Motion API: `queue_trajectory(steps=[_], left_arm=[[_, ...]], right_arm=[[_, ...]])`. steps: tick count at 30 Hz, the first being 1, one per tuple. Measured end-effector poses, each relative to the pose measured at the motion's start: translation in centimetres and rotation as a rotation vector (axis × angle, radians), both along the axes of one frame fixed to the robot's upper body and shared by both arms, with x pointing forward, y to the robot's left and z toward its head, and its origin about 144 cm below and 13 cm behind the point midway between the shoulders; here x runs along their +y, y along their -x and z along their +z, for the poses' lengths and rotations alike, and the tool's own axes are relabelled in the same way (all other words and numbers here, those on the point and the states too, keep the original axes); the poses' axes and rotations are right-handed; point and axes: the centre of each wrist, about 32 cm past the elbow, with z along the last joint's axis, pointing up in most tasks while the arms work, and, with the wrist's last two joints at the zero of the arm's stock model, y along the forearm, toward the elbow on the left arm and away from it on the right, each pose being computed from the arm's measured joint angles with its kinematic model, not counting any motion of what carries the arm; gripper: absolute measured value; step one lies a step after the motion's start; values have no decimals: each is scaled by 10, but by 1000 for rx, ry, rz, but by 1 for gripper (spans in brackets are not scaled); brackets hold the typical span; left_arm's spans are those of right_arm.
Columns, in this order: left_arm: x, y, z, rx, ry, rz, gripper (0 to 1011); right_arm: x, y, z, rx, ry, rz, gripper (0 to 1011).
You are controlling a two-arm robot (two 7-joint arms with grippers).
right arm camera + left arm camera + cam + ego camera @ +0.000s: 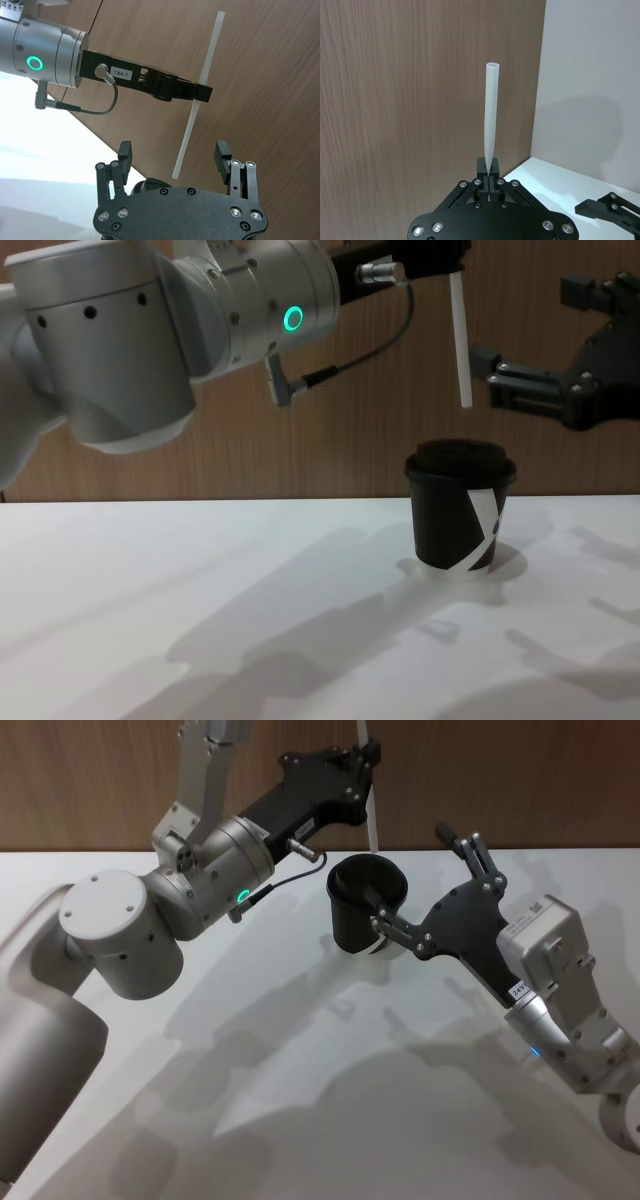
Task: Pick up the straw with one hand, pass it to the other hand, and insert it into the cup.
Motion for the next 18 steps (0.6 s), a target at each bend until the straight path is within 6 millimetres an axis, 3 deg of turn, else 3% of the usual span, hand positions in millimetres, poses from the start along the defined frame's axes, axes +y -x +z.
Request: queue_trajectory(steps=[18], left_arm=[[-10,-9,-7,-2,-33,5,8]], right_arm=[[0,0,0,0,0,0,1001]])
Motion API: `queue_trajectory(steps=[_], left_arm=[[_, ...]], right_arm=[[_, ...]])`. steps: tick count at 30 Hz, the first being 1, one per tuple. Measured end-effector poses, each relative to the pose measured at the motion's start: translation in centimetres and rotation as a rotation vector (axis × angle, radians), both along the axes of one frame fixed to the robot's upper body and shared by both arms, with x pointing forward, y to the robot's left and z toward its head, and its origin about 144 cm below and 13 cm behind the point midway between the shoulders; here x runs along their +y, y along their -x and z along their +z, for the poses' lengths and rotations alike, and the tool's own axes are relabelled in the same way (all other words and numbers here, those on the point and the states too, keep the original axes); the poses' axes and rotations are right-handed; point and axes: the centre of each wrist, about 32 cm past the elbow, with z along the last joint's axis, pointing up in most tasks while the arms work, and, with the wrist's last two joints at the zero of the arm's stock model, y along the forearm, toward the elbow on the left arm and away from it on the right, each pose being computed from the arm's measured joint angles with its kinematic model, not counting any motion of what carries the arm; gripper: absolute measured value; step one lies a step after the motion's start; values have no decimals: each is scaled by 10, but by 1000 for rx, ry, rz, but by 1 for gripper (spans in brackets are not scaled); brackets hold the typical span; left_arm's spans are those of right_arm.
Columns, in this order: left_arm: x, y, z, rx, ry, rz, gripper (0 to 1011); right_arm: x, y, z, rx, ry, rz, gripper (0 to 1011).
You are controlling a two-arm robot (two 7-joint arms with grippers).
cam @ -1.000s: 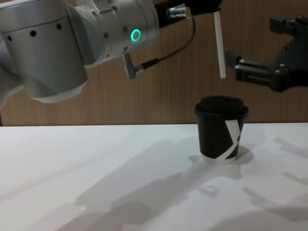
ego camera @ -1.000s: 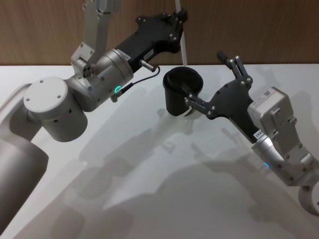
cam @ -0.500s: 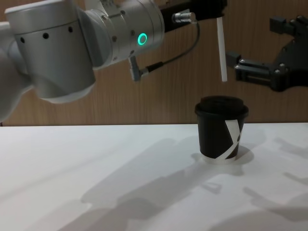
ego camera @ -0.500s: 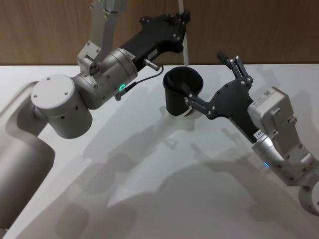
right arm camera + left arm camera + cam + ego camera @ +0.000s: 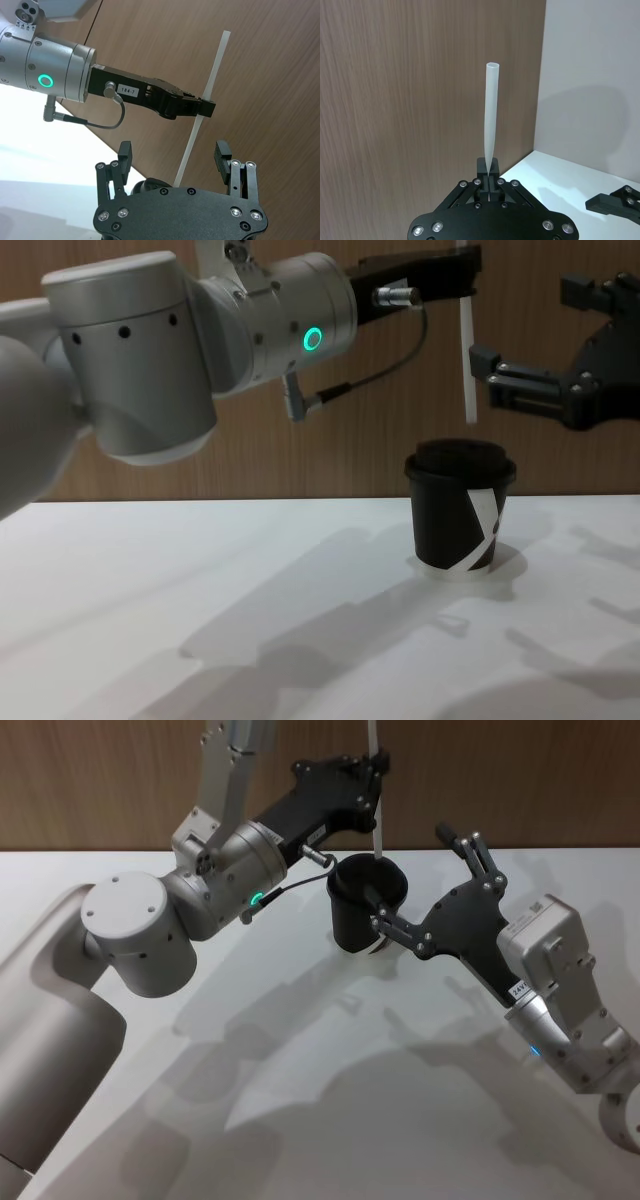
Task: Pick up the straw with one hand, pass it to the other hand, and insert it into the cup.
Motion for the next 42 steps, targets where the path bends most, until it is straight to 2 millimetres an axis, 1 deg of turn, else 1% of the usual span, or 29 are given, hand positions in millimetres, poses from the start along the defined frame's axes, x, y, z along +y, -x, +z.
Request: queue_trajectory(steps=[10,42], left_arm=[[-4,-3,-4,-13,-16,5,6],[-7,-11,-12,8,-33,19,8]], right_arm=[[0,0,0,0,0,0,1001],[0,0,0,0,0,0,1001]])
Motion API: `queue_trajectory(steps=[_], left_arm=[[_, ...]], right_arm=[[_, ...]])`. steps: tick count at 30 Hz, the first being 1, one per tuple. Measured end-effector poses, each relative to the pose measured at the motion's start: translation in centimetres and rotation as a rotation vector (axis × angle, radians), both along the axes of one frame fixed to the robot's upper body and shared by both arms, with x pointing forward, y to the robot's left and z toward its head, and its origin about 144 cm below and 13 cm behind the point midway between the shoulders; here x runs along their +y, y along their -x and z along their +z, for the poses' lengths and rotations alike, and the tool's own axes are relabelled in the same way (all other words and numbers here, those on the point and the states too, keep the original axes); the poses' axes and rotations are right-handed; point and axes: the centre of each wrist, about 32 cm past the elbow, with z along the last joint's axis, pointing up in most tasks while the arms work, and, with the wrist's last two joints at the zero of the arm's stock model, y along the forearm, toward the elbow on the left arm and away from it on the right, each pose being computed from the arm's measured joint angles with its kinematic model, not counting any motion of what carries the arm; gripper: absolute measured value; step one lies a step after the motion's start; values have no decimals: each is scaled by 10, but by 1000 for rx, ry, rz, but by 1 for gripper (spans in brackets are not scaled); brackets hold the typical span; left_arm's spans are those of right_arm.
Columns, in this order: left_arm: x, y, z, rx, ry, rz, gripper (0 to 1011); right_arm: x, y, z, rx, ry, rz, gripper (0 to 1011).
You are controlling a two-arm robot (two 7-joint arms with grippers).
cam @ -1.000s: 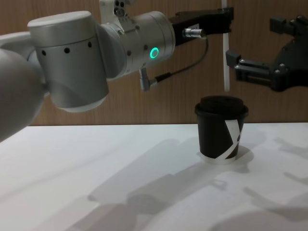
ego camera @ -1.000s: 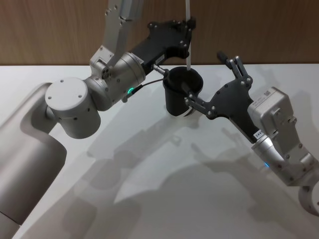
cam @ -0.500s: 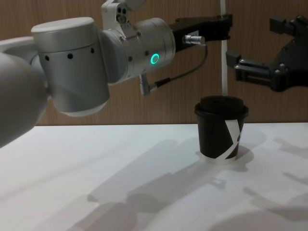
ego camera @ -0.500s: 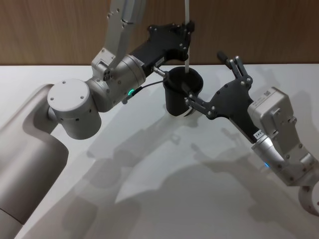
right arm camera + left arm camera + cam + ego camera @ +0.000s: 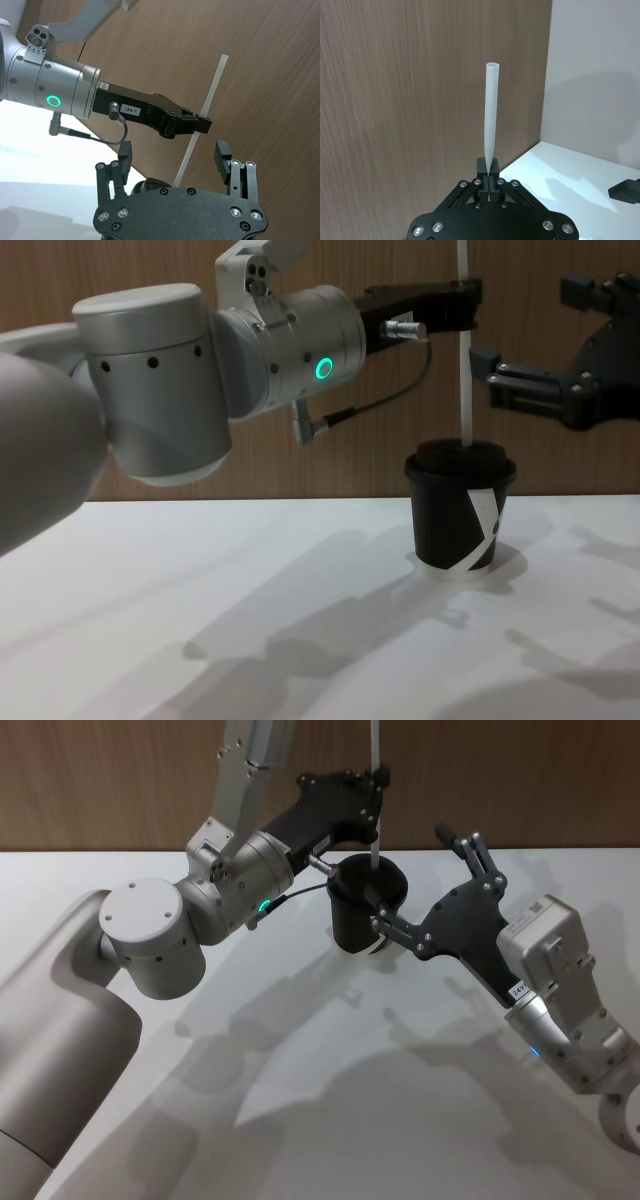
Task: Pick up the straw with one hand, pass it to the other hand, and insert it into the cup.
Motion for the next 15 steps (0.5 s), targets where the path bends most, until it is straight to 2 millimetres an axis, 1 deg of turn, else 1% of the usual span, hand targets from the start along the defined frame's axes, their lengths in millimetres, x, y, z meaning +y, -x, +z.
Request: queue_trajectory(steps=[15], left_arm=[[-2,-2,1,2,12,-3,7]], right_arm=[[0,0,0,0,0,0,1001]])
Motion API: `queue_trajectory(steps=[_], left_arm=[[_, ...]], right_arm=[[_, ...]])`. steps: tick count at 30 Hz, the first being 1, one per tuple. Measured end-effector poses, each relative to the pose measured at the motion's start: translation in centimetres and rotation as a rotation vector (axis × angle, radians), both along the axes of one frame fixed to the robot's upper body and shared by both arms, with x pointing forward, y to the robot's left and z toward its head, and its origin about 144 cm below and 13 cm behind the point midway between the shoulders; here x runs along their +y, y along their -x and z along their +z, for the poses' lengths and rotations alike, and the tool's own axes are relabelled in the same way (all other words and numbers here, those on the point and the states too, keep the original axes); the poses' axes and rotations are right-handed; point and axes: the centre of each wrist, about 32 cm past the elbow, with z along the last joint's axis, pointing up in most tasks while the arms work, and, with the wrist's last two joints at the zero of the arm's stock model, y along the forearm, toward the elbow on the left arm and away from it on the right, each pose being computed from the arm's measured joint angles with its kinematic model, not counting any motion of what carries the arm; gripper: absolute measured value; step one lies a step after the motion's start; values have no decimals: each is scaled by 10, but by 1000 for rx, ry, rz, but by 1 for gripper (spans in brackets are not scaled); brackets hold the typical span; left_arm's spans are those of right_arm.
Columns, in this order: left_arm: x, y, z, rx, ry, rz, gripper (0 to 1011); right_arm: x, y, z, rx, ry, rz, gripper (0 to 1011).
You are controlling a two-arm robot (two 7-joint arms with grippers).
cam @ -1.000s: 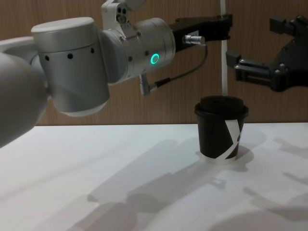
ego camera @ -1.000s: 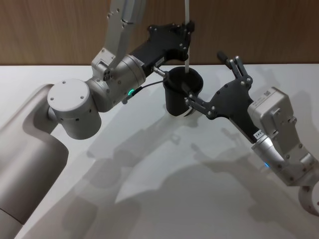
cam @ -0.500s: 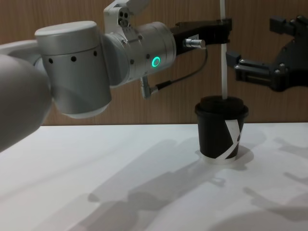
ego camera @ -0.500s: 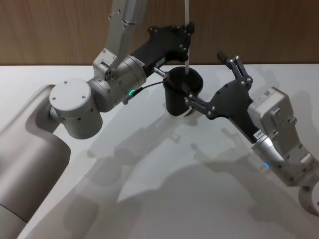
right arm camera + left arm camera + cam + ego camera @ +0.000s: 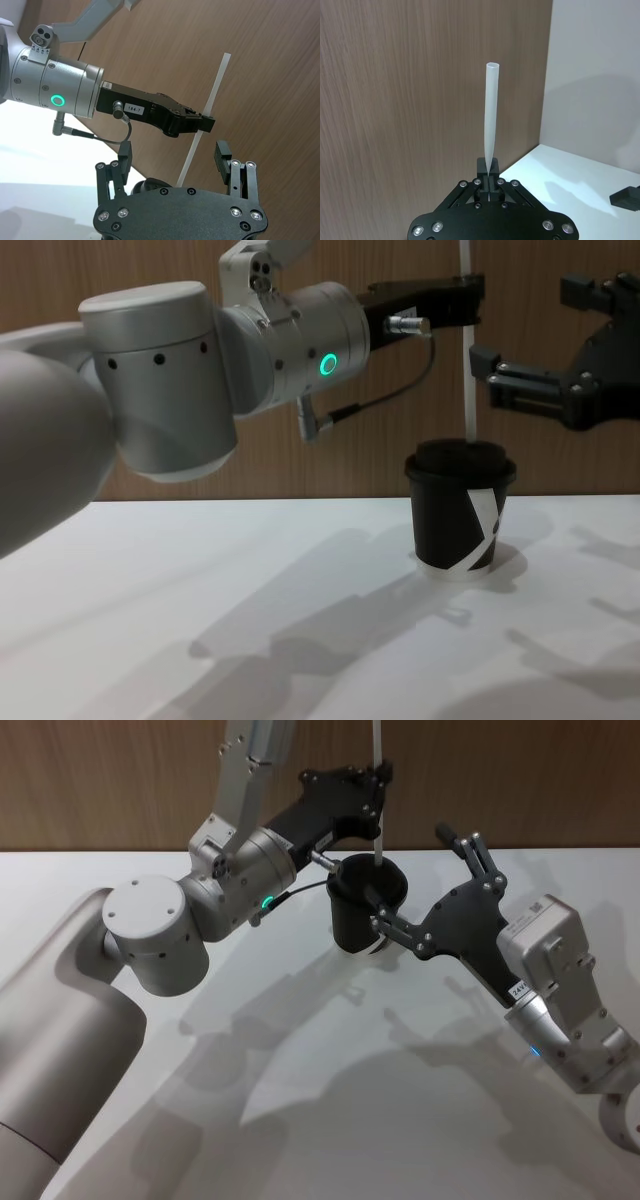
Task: Pick up the straw with one hand, pass it to the other hand, and insert it into the cup.
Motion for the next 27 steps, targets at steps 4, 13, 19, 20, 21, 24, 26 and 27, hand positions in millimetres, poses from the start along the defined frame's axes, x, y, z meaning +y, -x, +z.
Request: queue_trajectory(steps=[4,13,19,20,21,24,26,27], left_arm=[[0,0,1,-4,8,-1,7],[0,2,2,-6,11,-3,7],[0,3,1,-4,2,-2,8],[0,3,1,-4,1,-2,7],[0,4,0,-4,-1,-1,7],[0,4,0,-4,-6,1,7],[-1,4,0,-5,-9,4,7],[-1,4,0,-5,-10,5,8]], right_arm=[[0,0,0,0,0,0,1001],[0,0,0,0,0,0,1001],[0,0,0,0,0,0,1001],[0,0,0,0,0,0,1001],[0,0,0,0,0,0,1001],[0,0,0,0,0,0,1001],[0,0,0,0,0,0,1001],[0,0,0,0,0,0,1001]])
